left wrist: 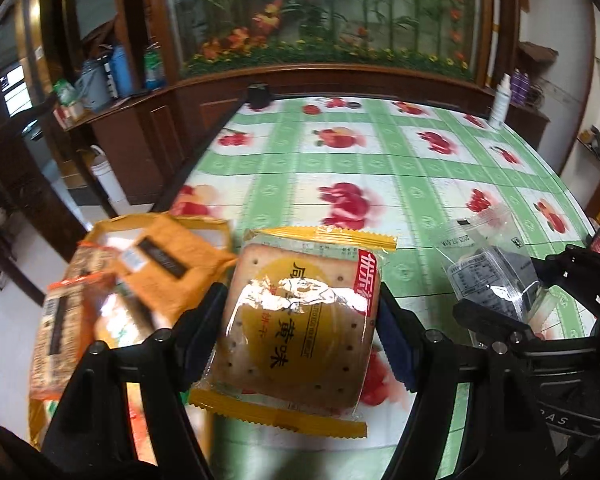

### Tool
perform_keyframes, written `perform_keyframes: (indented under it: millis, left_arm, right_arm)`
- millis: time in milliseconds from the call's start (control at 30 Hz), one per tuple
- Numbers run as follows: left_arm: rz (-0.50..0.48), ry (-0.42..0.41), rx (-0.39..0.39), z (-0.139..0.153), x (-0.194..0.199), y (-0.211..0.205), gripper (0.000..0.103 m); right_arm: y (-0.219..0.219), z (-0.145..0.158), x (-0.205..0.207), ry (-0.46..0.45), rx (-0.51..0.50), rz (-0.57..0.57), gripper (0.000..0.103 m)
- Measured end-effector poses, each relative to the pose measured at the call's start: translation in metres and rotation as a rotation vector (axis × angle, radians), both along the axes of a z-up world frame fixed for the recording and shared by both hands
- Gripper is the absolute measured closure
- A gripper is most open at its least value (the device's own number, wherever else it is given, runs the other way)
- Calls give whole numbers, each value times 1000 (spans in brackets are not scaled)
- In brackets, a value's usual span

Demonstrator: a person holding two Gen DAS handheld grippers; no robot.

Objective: Organize snacks
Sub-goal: 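Carry both packs to the white tray and release them onto the pile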

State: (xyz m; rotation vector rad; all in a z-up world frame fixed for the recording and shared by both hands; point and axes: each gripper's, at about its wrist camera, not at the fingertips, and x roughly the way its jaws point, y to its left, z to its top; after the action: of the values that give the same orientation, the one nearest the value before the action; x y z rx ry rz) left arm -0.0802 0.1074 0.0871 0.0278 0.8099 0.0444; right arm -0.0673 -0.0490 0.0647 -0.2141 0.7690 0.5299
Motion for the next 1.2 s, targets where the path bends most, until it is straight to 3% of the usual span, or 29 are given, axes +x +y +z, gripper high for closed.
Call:
perform_keyframes:
  millis: [500,833,1200]
  left_arm:
    - [202,-58,-15,33,-54,107,30]
    - [331,-12,-26,14,-83,163,30]
    - [370,-1,-18,3,-49,191,30]
  right_arm:
    - [82,19,-3,14,79,190,47]
    - [155,21,-20,45,103,373,47]
    - [206,-10,-53,119,49,510,46]
